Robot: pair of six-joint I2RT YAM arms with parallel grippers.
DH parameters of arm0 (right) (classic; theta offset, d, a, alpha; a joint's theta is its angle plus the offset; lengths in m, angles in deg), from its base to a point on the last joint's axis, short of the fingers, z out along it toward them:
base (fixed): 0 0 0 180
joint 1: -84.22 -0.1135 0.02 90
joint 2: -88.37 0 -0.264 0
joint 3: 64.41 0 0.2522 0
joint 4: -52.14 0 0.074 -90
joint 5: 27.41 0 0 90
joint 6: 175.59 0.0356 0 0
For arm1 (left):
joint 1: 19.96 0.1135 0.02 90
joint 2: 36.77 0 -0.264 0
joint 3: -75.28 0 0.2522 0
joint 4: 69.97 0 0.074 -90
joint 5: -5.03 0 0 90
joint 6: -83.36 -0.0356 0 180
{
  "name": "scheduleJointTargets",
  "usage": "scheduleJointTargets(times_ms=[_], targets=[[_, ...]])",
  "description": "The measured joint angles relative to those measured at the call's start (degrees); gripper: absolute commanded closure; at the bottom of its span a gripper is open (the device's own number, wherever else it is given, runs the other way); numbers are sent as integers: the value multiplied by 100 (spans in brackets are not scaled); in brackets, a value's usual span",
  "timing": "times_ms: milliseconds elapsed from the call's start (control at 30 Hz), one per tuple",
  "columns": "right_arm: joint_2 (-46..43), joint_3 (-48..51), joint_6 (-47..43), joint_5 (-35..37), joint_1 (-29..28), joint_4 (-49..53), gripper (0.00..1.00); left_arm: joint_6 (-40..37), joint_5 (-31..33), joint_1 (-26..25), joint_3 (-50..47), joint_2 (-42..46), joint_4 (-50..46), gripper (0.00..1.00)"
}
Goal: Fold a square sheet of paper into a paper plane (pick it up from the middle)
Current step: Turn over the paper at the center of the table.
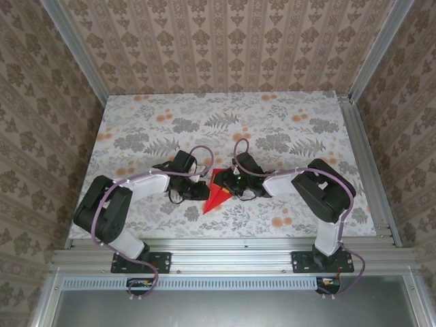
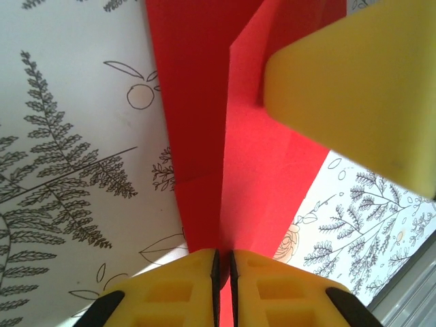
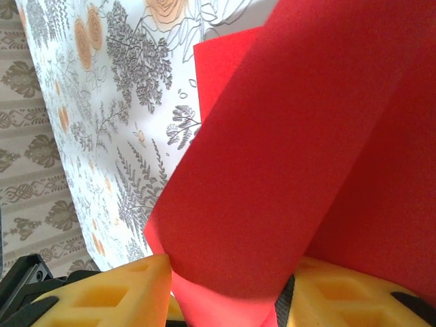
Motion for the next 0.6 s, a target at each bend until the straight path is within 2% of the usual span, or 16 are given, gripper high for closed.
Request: scheduleJointTargets(times_ms=[267, 600], targets=[[44, -2, 50, -96, -146, -260, 59, 0, -63, 116, -11, -70, 46, 82], [122, -9, 15, -116, -170, -286, 77, 2, -90, 173, -26, -68, 31, 73]])
